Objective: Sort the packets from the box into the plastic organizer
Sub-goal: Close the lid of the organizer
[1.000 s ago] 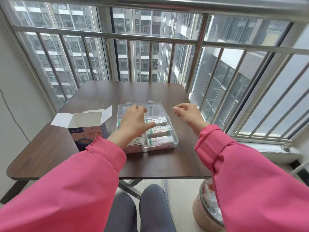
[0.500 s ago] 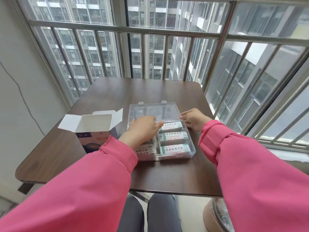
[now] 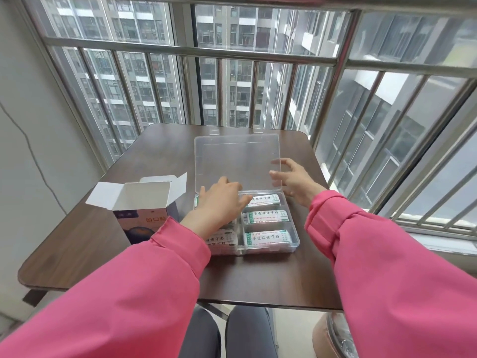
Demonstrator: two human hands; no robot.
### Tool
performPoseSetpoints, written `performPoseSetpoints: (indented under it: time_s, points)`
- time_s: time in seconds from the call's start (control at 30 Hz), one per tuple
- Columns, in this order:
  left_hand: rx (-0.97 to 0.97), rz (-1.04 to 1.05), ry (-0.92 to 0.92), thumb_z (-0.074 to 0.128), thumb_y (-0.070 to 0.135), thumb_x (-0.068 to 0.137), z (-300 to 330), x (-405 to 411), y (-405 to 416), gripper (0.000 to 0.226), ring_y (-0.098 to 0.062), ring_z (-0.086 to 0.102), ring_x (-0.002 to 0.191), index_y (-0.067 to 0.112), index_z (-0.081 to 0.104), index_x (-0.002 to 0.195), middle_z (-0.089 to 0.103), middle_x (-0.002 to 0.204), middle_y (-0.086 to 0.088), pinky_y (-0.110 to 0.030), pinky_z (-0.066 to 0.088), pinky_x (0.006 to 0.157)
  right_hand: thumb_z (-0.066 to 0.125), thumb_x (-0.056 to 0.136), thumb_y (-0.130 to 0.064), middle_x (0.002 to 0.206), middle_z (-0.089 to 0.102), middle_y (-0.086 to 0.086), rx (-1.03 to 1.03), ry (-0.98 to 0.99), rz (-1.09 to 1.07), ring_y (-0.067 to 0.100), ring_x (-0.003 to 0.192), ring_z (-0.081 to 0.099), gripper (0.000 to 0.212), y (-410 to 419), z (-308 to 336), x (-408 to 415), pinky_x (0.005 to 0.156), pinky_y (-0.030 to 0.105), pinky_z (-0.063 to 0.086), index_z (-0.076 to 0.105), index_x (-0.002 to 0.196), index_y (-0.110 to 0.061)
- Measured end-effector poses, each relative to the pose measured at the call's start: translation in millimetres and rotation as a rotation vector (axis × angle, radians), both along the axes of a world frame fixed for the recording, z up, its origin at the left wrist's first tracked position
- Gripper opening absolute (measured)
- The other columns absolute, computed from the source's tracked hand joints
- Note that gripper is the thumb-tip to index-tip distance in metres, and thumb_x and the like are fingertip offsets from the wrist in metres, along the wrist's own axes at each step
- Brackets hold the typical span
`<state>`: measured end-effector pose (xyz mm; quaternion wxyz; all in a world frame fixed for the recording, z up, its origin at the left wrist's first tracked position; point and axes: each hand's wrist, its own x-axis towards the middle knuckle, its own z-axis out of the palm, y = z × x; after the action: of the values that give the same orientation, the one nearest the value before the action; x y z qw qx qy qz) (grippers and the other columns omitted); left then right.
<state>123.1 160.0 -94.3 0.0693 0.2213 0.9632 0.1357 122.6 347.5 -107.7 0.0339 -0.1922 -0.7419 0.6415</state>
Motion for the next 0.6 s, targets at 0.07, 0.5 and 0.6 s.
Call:
performPoseSetpoints:
  time_s: [0.07,0.5,0.6]
  points:
    - [-0.01,-0.004,-0.01,0.038,0.049,0.096,-1,0,0,0.047,-0.025,0.044,0.126,0.021,0.05,0.132,0.045,0.134,-0.006,-0.052,0.019,0.113,0.06,0.089,-0.006,0.083,0.06,0.0,0.007,0.031,-0.018,0.01,0.073,0.055,0.019,1,1,1,0.057,0.022,0.037,0.057,0.098,-0.022]
    - [0.36,-0.004,0.358,0.049,0.03,0.094,22,20,-6,0.033,-0.022,0.05,0.114,0.015,0.055,0.123,0.054,0.121,-0.005,-0.034,0.036,0.093,0.065,0.084,-0.003,0.081,0.063,-0.002,0.124,0.368,-0.075,0.005,0.073,0.057,0.022,-2,45,26,0.065,0.014,0.041,0.059,0.086,-0.023]
    - [0.538,-0.091,0.578,0.058,0.013,0.087,37,35,-10,0.022,-0.028,0.056,0.101,0.009,0.062,0.108,0.058,0.107,-0.009,-0.035,0.041,0.084,0.068,0.082,-0.005,0.08,0.063,0.0,0.202,0.409,-0.063,0.011,0.078,0.059,0.02,-8,56,42,0.077,0.021,0.046,0.061,0.086,-0.023]
